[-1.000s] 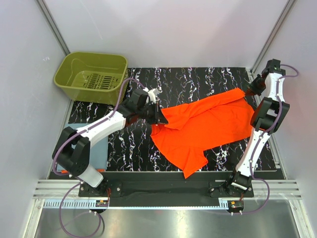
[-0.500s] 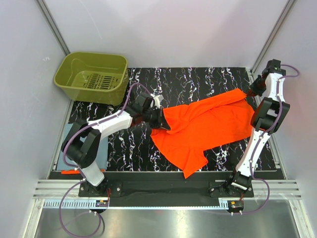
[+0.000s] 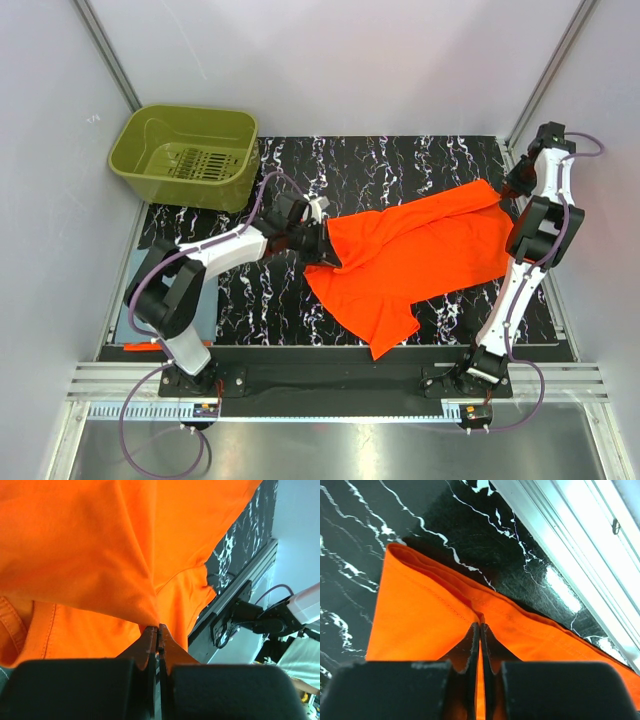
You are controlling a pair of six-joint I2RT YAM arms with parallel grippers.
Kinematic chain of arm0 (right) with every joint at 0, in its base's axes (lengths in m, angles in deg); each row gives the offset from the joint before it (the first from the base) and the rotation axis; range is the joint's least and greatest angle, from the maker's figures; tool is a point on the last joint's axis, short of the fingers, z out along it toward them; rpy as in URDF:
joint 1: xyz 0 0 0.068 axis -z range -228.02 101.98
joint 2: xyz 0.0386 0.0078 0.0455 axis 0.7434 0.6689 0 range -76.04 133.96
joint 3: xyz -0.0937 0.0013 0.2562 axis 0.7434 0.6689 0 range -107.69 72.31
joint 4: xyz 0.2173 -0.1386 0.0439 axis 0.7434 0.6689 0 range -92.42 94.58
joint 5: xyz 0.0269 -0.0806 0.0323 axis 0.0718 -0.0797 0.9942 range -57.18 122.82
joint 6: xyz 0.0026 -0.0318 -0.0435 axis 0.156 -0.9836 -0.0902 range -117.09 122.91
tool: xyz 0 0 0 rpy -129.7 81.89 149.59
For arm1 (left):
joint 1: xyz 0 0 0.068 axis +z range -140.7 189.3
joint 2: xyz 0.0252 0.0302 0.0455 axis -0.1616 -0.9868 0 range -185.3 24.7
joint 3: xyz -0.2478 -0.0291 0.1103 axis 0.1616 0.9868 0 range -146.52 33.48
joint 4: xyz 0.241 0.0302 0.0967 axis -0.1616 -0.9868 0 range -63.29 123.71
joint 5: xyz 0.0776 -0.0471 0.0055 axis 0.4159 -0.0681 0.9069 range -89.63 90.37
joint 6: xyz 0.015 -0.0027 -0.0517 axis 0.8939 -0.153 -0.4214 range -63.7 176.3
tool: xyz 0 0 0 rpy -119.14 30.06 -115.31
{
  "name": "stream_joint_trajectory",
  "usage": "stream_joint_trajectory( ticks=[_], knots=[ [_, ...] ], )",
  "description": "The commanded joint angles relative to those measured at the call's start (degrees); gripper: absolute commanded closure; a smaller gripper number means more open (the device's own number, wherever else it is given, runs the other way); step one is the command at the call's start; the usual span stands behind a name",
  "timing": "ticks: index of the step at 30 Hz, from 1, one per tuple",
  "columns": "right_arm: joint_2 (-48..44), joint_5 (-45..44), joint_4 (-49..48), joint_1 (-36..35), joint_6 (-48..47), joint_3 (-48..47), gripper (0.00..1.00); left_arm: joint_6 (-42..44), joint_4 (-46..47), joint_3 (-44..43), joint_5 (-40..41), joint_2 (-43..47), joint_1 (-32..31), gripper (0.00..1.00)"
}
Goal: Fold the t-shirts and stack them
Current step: Fold the tshirt
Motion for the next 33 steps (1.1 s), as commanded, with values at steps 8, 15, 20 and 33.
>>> stream_joint_trajectory(
  ticks=[8, 15, 20, 33],
  knots=[
    [0.3, -4.52, 1.31, 0.44, -2.7, 1.27, 0.62, 9.08, -12.03, -1.49, 1.98, 1.79, -0.15, 0.61],
    [-4.02, -2.54, -3.5, 0.18, -2.45, 0.31, 0.27, 21.22, -23.11, -12.56, 11.12, 4.28, 4.76, 0.29],
    [1.68, 8.27, -5.11, -0.44, -2.53, -5.83, 0.21, 25.09, -24.0, -20.98, 12.45, -5.03, 10.99, 0.25],
    [12.33, 17.42, -7.12, -0.09, -9.82, -16.13, 0.19, 22.38, -25.41, -30.24, 18.94, -19.9, 15.76, 0.26]
  ],
)
